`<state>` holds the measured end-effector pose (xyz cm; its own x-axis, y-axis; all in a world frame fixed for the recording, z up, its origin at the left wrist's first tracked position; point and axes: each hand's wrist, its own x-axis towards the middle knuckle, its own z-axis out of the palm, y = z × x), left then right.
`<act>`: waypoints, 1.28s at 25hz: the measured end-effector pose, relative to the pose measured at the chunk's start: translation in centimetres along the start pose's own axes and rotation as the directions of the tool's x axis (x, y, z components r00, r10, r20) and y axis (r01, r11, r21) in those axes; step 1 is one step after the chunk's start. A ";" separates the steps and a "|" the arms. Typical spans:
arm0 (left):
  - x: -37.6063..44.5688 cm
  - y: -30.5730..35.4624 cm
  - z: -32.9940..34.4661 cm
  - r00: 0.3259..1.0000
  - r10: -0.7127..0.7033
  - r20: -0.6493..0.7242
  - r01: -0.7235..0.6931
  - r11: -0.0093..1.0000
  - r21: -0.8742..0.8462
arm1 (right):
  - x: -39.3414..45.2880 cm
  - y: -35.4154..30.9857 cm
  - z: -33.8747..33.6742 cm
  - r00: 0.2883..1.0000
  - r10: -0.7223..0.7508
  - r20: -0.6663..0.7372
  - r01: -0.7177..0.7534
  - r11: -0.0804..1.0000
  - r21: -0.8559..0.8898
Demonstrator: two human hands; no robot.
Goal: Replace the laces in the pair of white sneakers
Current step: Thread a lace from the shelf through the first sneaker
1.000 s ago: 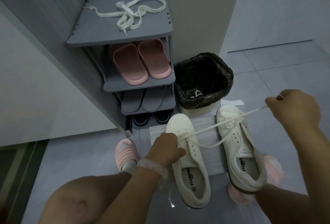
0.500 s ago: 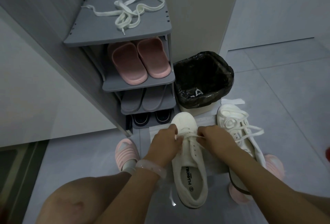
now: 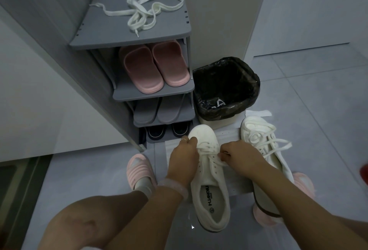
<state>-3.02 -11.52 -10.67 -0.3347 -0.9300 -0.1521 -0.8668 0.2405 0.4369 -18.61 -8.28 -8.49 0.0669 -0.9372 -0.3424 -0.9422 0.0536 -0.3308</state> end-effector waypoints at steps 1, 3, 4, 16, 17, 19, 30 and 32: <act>-0.2 0.1 0.1 1.000 0.005 0.002 -0.005 1.000 0.022 | 0.0 0.0 0.0 1.000 0.004 0.006 -0.005 1.000 0.003; -0.5 0.2 0.0 1.000 0.011 0.022 -0.013 0.998 0.057 | 0.1 -0.1 0.1 1.000 0.014 0.008 -0.014 1.000 0.005; -0.7 0.2 -0.1 0.999 0.002 0.040 -0.005 0.998 0.067 | 0.0 -0.2 0.2 1.000 0.018 0.005 -0.018 1.000 0.003; -1.7 1.6 -0.1 0.981 -0.155 0.119 0.157 0.988 -0.003 | -0.2 -0.7 -1.6 0.984 0.136 -0.117 -0.153 0.977 -0.149; -1.7 1.6 0.0 0.981 -0.156 0.117 0.157 0.988 -0.002 | -0.2 -0.6 -1.9 0.982 0.144 -0.123 -0.163 0.974 -0.159; -1.6 1.6 0.0 0.983 -0.154 0.104 0.155 0.988 -0.004 | -0.4 -0.4 -2.1 0.984 0.142 -0.105 -0.157 0.975 -0.155; -0.3 1.0 0.0 0.997 0.005 0.074 -0.013 0.994 0.109 | -0.1 -0.9 -2.4 0.959 -0.009 -0.283 0.020 0.999 0.035; -0.2 1.0 0.2 0.996 0.028 0.080 -0.042 0.981 0.190 | -0.1 -0.8 -2.4 0.954 0.002 -0.301 0.013 0.999 0.050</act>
<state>-3.92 -11.04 -10.37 -0.3871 -0.8976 -0.2107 -0.9062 0.3282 0.2667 -18.64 -9.07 -6.07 -0.0371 -0.9973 -0.0626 -0.9236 0.0582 -0.3788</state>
